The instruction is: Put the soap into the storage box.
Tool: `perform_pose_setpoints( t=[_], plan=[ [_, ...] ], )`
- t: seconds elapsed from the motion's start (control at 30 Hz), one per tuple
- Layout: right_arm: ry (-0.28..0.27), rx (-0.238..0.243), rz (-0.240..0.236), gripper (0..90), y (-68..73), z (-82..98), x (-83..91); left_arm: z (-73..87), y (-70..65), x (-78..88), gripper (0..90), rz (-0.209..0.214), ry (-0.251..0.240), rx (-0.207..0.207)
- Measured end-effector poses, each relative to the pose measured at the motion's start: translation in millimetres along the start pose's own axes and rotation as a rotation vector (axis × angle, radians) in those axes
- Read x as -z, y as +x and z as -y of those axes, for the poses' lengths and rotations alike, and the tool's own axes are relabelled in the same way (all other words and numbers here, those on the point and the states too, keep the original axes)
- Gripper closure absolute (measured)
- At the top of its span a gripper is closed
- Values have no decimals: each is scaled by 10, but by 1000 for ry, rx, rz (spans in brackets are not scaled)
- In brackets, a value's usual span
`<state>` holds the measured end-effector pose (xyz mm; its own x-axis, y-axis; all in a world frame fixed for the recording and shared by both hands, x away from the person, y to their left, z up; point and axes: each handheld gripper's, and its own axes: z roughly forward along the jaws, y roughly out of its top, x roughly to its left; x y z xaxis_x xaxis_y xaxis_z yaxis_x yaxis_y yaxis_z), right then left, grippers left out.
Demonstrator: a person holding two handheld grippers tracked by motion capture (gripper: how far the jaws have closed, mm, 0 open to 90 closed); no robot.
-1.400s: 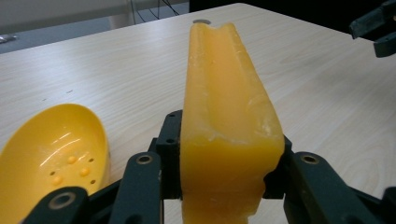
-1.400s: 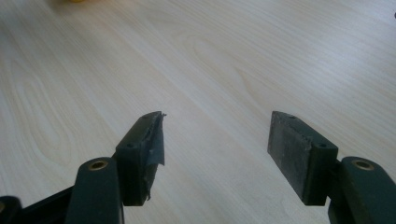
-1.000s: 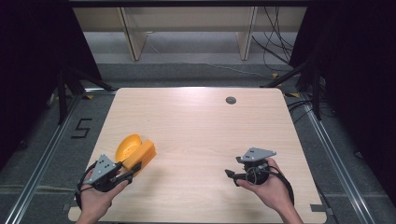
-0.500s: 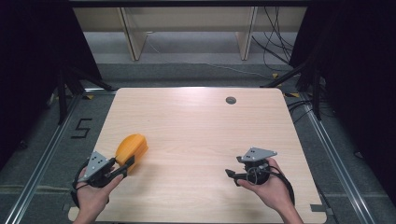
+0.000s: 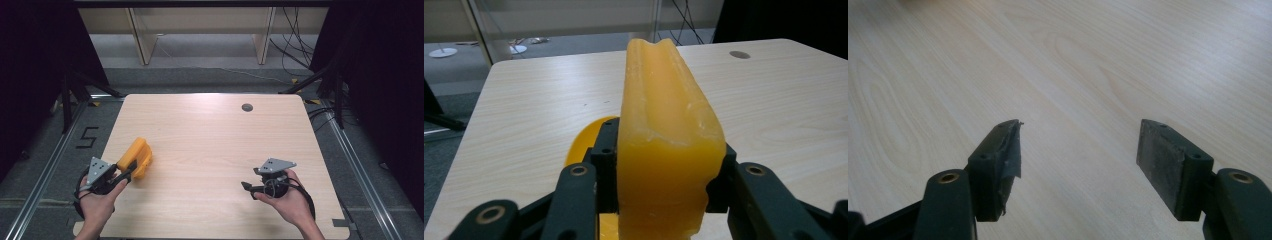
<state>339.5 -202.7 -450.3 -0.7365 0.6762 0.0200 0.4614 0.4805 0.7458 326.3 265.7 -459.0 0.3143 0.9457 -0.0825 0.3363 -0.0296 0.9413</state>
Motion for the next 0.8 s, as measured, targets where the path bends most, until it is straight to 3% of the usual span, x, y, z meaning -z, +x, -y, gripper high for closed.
perform_pose_setpoints(
  t=[0.1, 0.3, 0.5, 0.8],
  plan=[
    [4, -26, 16, 346, 13, 1, 14, 4, 18, -64, 604, -42, 6, 2],
    [-5, -8, 10, 343, -3, 9, 0, 26, 55, -148, 605, -73, 14, 4],
    [0, 10, -1, 341, -8, 2, -4, 65, 58, -201, 605, -82, 23, 9],
    [3, -7, -9, 339, 11, 0, -1, 112, 60, -266, 605, -82, 36, 1]
  ],
)
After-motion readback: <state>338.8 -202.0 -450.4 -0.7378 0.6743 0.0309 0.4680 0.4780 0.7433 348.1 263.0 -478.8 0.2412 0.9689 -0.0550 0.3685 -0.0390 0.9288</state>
